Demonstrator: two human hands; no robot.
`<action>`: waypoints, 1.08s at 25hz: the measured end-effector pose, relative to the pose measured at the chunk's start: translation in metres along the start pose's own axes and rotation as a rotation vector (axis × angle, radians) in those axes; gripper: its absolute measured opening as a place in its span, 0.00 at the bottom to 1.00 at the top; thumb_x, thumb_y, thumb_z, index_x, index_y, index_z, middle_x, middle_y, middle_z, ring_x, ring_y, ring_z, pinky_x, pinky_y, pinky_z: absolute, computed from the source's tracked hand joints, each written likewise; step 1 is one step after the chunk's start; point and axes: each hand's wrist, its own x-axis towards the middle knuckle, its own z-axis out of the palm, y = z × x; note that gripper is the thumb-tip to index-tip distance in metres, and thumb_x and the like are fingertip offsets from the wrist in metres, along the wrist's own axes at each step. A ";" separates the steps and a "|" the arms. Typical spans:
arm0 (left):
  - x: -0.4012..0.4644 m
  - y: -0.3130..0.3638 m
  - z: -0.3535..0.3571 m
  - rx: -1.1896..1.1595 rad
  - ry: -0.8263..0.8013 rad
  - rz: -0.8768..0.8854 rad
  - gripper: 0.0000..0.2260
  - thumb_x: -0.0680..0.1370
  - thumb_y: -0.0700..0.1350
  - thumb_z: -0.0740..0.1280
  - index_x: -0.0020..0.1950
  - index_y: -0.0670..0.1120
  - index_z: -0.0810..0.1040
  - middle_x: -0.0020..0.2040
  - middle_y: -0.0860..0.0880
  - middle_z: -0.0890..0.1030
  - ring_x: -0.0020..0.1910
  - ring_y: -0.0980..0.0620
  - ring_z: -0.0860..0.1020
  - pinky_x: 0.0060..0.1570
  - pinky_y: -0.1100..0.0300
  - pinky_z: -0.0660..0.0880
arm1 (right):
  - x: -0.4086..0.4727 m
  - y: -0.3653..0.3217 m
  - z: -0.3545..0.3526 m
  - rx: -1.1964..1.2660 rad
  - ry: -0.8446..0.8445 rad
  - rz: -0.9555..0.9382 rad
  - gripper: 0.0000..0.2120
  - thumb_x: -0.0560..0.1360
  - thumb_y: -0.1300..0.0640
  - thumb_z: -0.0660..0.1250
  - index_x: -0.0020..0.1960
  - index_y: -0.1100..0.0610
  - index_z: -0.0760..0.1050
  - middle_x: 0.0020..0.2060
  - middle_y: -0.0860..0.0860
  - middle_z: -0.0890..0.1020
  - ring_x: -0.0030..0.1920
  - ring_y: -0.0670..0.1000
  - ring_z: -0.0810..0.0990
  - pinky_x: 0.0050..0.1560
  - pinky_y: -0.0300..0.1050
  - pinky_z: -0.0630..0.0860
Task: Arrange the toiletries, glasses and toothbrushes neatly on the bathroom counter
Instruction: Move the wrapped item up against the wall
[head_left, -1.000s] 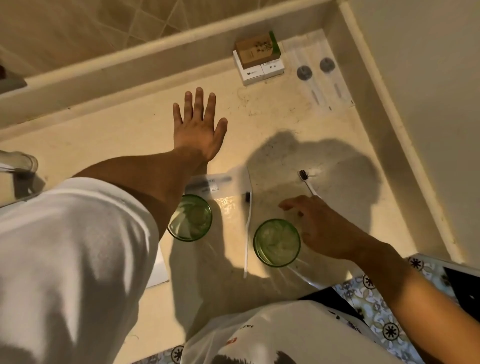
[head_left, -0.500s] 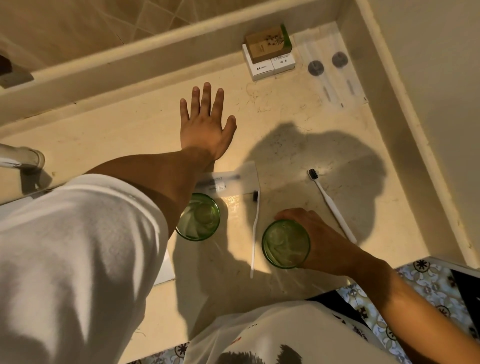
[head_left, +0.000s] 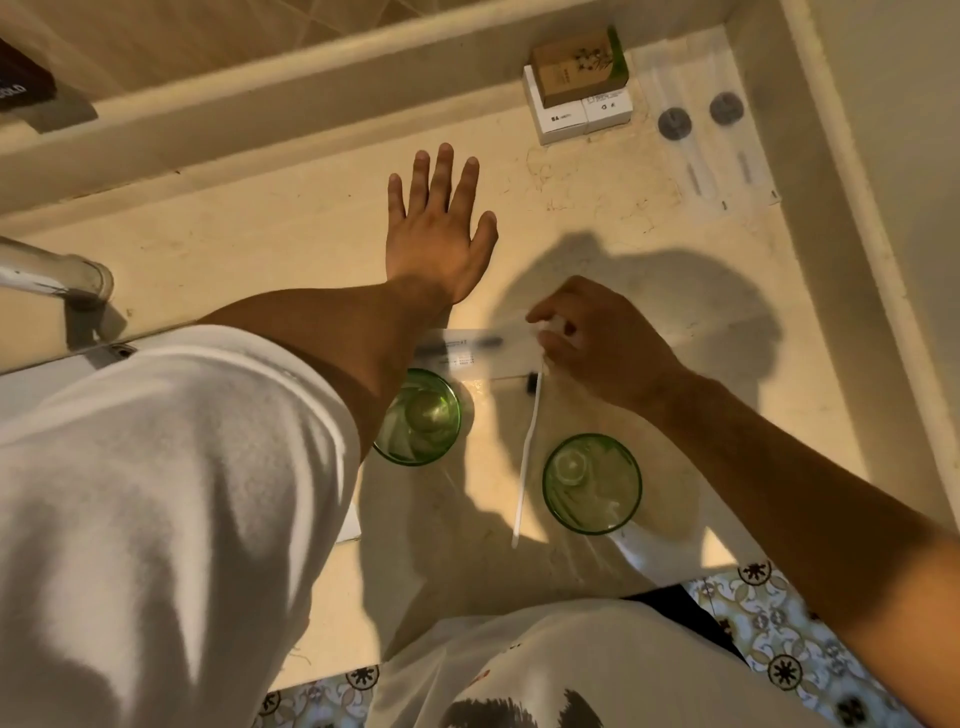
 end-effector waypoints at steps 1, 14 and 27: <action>0.000 0.000 0.000 -0.007 0.008 -0.001 0.31 0.84 0.62 0.43 0.85 0.53 0.47 0.86 0.47 0.45 0.84 0.45 0.41 0.80 0.40 0.39 | 0.014 -0.010 0.005 -0.044 0.008 -0.075 0.10 0.78 0.56 0.70 0.58 0.56 0.80 0.55 0.52 0.79 0.55 0.52 0.77 0.56 0.37 0.70; -0.007 -0.049 -0.021 -0.065 -0.015 -0.075 0.32 0.85 0.63 0.44 0.85 0.50 0.45 0.85 0.43 0.41 0.84 0.44 0.39 0.80 0.39 0.38 | 0.063 -0.033 0.018 -0.265 -0.246 -0.101 0.10 0.77 0.47 0.66 0.53 0.51 0.79 0.44 0.48 0.75 0.43 0.50 0.76 0.40 0.45 0.71; -0.015 -0.104 -0.018 -0.044 0.076 -0.380 0.34 0.82 0.65 0.44 0.85 0.54 0.44 0.85 0.45 0.41 0.83 0.44 0.37 0.79 0.38 0.38 | 0.116 -0.023 0.012 -0.166 0.043 0.179 0.13 0.77 0.46 0.69 0.42 0.56 0.79 0.37 0.51 0.80 0.37 0.52 0.79 0.37 0.46 0.75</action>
